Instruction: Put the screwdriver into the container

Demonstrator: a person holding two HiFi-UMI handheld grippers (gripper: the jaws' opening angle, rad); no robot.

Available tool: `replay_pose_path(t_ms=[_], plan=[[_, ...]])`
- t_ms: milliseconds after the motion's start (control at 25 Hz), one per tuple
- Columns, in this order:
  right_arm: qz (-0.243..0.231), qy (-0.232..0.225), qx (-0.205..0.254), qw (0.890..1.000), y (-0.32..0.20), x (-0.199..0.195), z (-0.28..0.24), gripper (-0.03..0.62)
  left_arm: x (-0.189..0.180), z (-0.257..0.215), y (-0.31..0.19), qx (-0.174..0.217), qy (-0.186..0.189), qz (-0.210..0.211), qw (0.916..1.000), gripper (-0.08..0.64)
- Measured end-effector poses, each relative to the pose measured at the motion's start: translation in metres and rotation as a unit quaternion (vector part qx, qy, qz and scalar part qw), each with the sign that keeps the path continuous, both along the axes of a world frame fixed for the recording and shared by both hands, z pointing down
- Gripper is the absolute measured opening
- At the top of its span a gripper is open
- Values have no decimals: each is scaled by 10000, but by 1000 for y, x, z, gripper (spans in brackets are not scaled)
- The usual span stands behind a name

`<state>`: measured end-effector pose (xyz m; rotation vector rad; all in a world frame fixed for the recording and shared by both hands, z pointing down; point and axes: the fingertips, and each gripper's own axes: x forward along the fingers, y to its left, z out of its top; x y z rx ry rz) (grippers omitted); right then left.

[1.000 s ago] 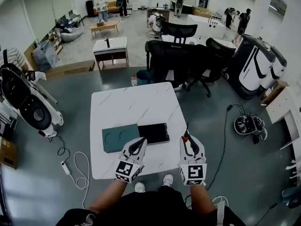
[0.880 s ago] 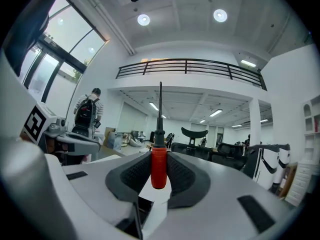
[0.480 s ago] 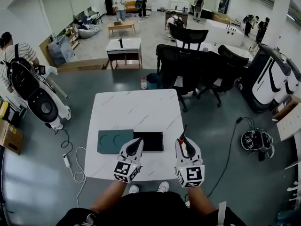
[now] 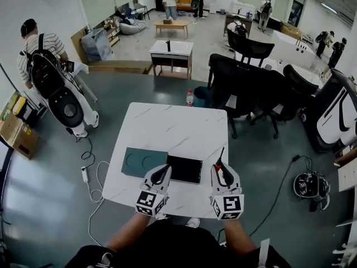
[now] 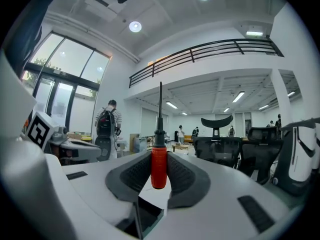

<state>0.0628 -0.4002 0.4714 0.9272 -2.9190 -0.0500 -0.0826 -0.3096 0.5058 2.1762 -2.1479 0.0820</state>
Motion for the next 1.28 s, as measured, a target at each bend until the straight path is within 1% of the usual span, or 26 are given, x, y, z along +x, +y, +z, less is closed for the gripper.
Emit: replay_pose_path(t_ms=[80,200,280,400,560,680,760,880,1000,1120,1240,1280], plan=[[-74,112,2,9999,-4,-14,16,104,-12,-2,1,17,43,-66,10000,6],[-202,343,-80,9992,-2,-32,39,104,-31,-7,5,105,274,-192,9994,6],[-274,499,-83,9983,2,-41,51,104,-40,-9,10,132,273,-261,9992,6],[-395,838,93,9957,2,-56,75,104,-54,-5,14,87,230,-341,9991,6],[-576,1391,48,9886,2,-70,116,104,-68,4,21,-4,281,-368,9989,6],[-821,1900,64,9783,8,-77,143,104,-75,8,25,-26,361,-344,9988,6],[-972,2341,140,9672,6,-80,164,104,-79,11,26,-11,377,-333,9987,6],[-1113,2989,263,9474,0,-80,190,104,-84,15,28,-15,390,-336,9987,6],[-1335,3571,582,9226,-5,-84,208,104,-90,20,34,-50,436,-370,9983,6],[-1681,4150,943,8892,-6,-91,226,104,-97,27,38,-82,470,-448,9979,6],[-1976,4736,982,8527,-5,-92,250,104,-102,34,42,-98,563,-563,9968,6],[-2057,4959,966,8382,-4,-92,259,104,-104,35,43,-93,589,-594,9965,6]])
